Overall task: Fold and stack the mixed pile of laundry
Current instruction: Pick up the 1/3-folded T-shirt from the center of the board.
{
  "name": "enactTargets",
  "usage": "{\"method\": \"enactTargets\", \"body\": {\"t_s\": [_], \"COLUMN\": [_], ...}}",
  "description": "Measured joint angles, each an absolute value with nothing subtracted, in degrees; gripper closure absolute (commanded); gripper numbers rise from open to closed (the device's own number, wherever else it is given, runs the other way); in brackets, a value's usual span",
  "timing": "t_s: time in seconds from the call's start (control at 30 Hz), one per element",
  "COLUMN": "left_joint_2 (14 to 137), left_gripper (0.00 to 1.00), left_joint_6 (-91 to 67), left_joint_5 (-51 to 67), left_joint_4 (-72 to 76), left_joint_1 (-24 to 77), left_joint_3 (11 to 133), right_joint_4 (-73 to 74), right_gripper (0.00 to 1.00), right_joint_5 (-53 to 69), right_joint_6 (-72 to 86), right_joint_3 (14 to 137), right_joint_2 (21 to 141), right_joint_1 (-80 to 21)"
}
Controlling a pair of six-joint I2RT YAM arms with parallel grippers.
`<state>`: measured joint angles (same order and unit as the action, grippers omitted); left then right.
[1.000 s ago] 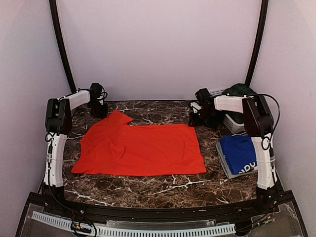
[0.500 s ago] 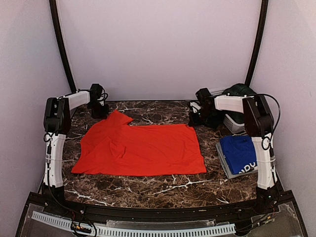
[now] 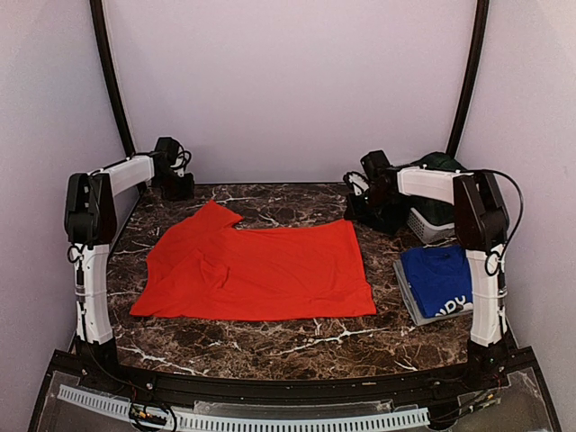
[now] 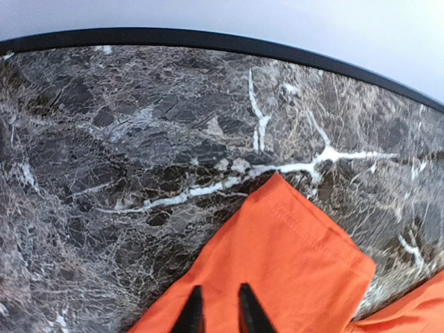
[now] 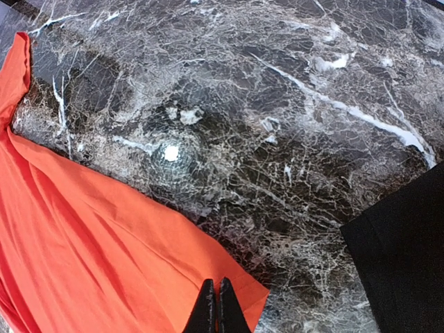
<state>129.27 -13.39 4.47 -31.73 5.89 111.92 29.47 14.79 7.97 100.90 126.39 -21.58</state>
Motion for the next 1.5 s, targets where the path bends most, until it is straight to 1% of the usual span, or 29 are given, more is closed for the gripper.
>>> {"method": "enactTargets", "body": {"t_s": [0.03,0.1,0.2,0.27,0.43,0.5,0.9,1.13,1.2,1.23,1.3,1.37,1.5], "left_joint_2": [129.3,129.6,130.7,131.8,135.2,136.5,141.1,145.1,146.1,146.4,146.6,146.7,147.0], "left_gripper": [0.63,0.6,0.59,0.61,0.7,0.72,0.73,0.8,0.85,0.91,0.98,1.0,1.0], "left_joint_6": [-13.5,-13.1,-12.8,-12.4,-11.2,-10.8,-8.0,-5.6,-5.0,-5.0,-4.9,-4.6,-4.3], "left_joint_5": [4.7,4.9,4.9,4.8,4.8,4.7,2.7,-0.3,-1.0,-1.1,-1.2,-1.1,-1.1], "left_joint_4": [-31.9,-32.5,-33.4,-33.8,-35.8,-36.7,-40.7,-43.8,-44.4,-44.6,-44.9,-45.0,-45.5], "left_joint_1": [5.9,5.9,5.9,5.9,5.9,5.9,6.0,7.7,8.4,8.6,8.9,9.1,9.2], "left_joint_3": [111.9,112.2,113.4,114.2,116.1,117.2,122.3,129.0,130.9,131.3,131.7,131.9,132.6], "right_joint_4": [29.6,29.5,29.6,29.5,29.6,29.6,29.6,29.6,29.6,29.6,29.6,29.6,29.6], "right_gripper": [1.0,1.0,1.0,1.0,1.0,1.0,1.0,1.0,1.0,1.0,1.0,1.0,1.0], "right_joint_5": [14.8,14.8,14.9,15.0,15.0,15.0,15.0,15.0,15.0,15.0,15.0,15.0,15.0], "right_joint_6": [8.0,8.0,8.0,8.0,8.0,8.0,8.0,8.0,8.0,8.0,8.0,8.0,8.0], "right_joint_3": [100.9,100.9,100.9,100.9,100.9,100.9,100.9,100.9,100.9,100.9,100.9,100.9,100.9], "right_joint_2": [126.4,126.4,126.4,126.4,126.4,126.4,126.4,126.5,126.5,126.5,126.5,126.5,126.5], "right_joint_1": [-21.6,-21.6,-21.6,-21.6,-21.6,-21.6,-21.5,-21.3,-21.2,-21.2,-21.2,-21.1,-20.9]}}
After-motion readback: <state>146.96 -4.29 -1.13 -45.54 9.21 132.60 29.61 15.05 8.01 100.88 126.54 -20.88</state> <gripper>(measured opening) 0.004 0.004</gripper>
